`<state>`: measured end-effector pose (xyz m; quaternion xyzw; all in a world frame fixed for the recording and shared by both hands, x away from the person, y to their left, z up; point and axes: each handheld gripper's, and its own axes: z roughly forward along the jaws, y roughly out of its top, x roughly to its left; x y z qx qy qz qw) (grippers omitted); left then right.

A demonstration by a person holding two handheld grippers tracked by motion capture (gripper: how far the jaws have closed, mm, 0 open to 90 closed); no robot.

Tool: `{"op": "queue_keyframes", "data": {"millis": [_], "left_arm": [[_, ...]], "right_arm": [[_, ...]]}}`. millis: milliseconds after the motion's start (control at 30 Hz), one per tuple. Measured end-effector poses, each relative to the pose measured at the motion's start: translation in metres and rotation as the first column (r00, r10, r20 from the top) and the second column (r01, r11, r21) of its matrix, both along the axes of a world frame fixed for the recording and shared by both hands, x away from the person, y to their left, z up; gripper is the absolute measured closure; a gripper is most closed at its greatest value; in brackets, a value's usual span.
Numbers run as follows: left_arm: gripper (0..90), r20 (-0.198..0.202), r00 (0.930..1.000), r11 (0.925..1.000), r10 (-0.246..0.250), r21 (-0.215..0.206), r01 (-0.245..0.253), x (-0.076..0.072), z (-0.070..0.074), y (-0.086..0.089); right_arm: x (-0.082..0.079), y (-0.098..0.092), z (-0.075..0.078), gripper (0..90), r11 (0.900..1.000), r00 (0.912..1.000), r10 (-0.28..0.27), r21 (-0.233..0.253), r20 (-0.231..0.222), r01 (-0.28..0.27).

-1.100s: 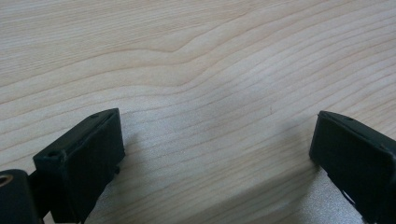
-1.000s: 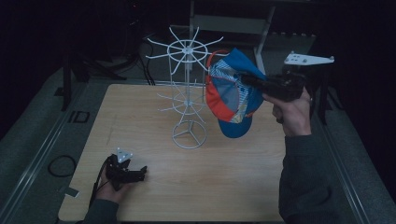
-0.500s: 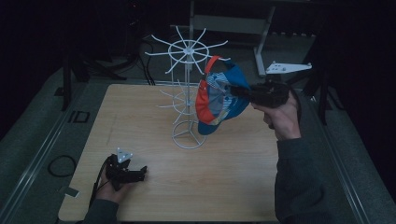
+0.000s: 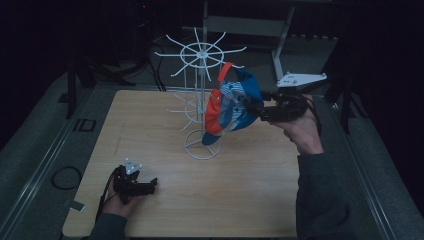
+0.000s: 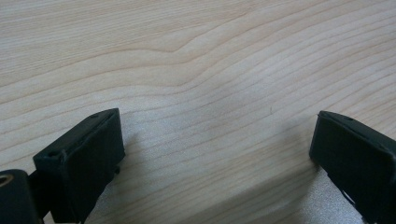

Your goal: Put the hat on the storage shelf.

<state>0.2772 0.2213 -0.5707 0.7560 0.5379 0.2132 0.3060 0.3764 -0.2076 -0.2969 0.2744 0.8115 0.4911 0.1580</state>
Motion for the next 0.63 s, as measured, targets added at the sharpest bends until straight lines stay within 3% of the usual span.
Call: {"op": "queue_keyframes", "data": {"millis": [33, 200, 300, 633], "left_arm": [[3.1, 0.000, 1.0000, 1.0000, 0.000, 0.000, 0.000, 0.000, 0.000, 0.000], [3.1, 0.000, 1.0000, 1.0000, 0.000, -0.001, 0.000, 0.000, 0.000, 0.000], [3.1, 0.000, 1.0000, 1.0000, 0.000, 0.000, 0.000, 0.000, 0.000, 0.000], [3.1, 0.001, 1.0000, 1.0000, 0.000, 0.000, 0.000, 0.000, 0.000, 0.000]], "right_arm": [[0.000, 0.000, -0.003, 27.6, 1.000, 0.9999, -0.011, -0.007, -0.004, 0.011], [0.001, -0.003, -0.012, 20.0, 0.998, 0.9982, -0.057, -0.007, -0.020, 0.057], [0.001, -0.005, -0.015, 16.0, 0.998, 0.9977, -0.058, 0.011, -0.035, 0.059], [0.002, -0.008, -0.017, 13.4, 0.998, 0.9982, -0.032, 0.045, -0.051, 0.034]]}}
